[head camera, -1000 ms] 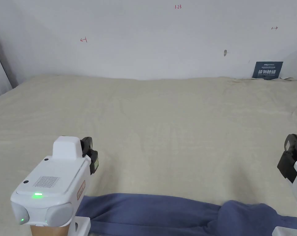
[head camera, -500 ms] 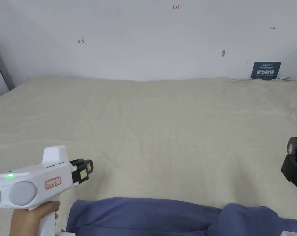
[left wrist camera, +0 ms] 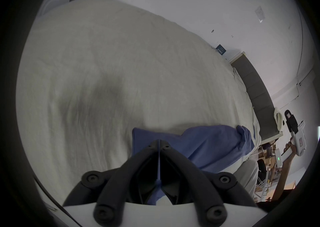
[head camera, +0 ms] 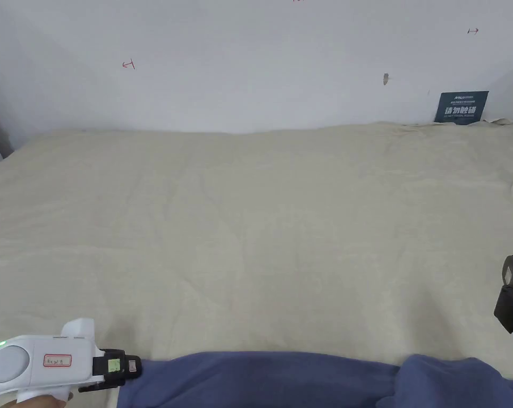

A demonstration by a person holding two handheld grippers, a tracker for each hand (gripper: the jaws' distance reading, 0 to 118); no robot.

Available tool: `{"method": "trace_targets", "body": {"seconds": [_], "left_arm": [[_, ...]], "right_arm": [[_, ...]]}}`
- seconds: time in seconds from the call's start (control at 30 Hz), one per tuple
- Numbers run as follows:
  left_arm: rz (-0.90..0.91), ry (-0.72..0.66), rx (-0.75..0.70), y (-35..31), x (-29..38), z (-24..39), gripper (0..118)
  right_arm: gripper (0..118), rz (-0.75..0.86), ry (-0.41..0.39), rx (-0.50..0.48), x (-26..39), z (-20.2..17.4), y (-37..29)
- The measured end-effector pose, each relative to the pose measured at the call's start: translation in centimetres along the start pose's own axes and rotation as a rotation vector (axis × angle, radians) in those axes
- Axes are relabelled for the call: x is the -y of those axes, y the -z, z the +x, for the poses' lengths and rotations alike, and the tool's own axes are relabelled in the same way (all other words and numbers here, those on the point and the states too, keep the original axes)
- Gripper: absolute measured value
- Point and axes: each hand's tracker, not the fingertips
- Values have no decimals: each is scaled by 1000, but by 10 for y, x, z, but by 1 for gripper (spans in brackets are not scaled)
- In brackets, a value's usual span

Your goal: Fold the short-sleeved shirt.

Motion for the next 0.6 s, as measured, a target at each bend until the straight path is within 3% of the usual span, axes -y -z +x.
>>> {"method": "trace_targets", "body": {"seconds": [0.13, 0.2, 0.43, 0.6], "left_arm": [[-31, -19, -3, 9, 3, -9, 73], [-34, -13, -3, 11, 4, -8, 84], [-73, 22, -51, 20, 12, -1, 79], [-79, 67, -50, 22, 16, 7, 40]], "right_arm": [[0, -20, 10, -13, 3, -4, 5], [0, -30, 10, -17, 3, -5, 7], [0, -50, 15, -38, 8, -10, 11], [0, -67, 26, -47, 11, -8, 12]]}}
